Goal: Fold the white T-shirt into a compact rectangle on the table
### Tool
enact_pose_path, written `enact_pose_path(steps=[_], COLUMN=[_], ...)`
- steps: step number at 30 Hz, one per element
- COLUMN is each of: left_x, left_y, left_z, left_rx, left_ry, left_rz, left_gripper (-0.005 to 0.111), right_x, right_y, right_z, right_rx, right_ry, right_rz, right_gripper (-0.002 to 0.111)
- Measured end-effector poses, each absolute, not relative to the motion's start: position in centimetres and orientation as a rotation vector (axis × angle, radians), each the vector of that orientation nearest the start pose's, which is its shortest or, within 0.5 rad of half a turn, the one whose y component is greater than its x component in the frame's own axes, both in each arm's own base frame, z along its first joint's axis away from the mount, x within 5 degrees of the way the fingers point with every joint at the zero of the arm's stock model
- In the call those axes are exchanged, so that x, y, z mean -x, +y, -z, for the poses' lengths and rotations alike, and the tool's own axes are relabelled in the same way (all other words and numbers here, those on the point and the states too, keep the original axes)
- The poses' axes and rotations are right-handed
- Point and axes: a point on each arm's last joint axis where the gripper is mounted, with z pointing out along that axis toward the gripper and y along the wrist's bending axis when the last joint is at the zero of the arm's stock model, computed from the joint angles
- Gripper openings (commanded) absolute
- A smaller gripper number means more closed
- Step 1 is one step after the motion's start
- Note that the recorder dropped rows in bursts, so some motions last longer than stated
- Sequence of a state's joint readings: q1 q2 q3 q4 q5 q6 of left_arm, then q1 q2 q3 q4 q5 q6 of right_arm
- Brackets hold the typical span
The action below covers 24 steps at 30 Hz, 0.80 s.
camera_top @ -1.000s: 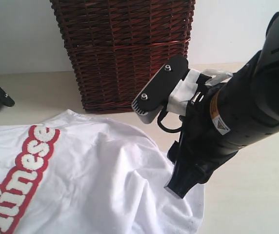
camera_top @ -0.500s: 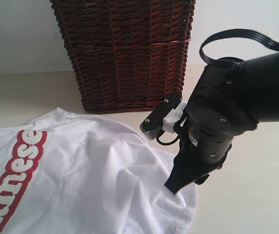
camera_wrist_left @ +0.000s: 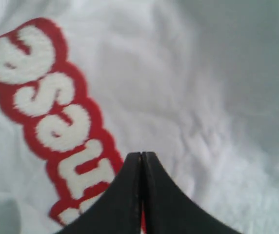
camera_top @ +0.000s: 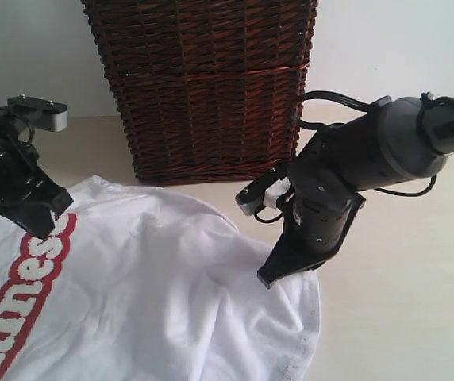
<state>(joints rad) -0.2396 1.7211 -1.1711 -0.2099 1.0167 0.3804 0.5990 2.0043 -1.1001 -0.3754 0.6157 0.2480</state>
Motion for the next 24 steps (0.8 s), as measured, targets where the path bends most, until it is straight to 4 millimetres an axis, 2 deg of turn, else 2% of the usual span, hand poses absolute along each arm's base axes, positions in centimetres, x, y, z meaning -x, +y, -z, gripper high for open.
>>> enact_pose_path(steps=[6, 11, 17, 21, 24], left_x=[-31.0, -30.4, -29.0, -28.4, -28.2], left_y=[-10.0, -10.3, -12.1, -13.4, -13.9], left_z=[-19.8, -18.1, -16.7, -16.7, -16.7], left_rx=[-0.842, -0.911, -1.091, -1.194, -1.233], left_ry=[2.986, 3.092, 3.111, 3.077, 3.061], left_rz=[0.414, 0.466, 0.487, 0.491, 0.491], left_gripper=[0.0, 0.0, 0.0, 0.0, 0.0], right_x=[-32.2, -34.2, -35.7, -36.4, -36.7], right_y=[17.5, 14.8, 11.9, 12.1, 12.9], right_z=[-10.4, -10.6, -10.8, -11.5, -13.4], right_rx=[0.889, 0.77, 0.713, 0.758, 0.767], right_ry=[2.764, 2.784, 2.859, 2.869, 2.86], right_rz=[0.237, 0.25, 0.338, 0.342, 0.227], right_gripper=[0.0, 0.0, 0.0, 0.0, 0.0])
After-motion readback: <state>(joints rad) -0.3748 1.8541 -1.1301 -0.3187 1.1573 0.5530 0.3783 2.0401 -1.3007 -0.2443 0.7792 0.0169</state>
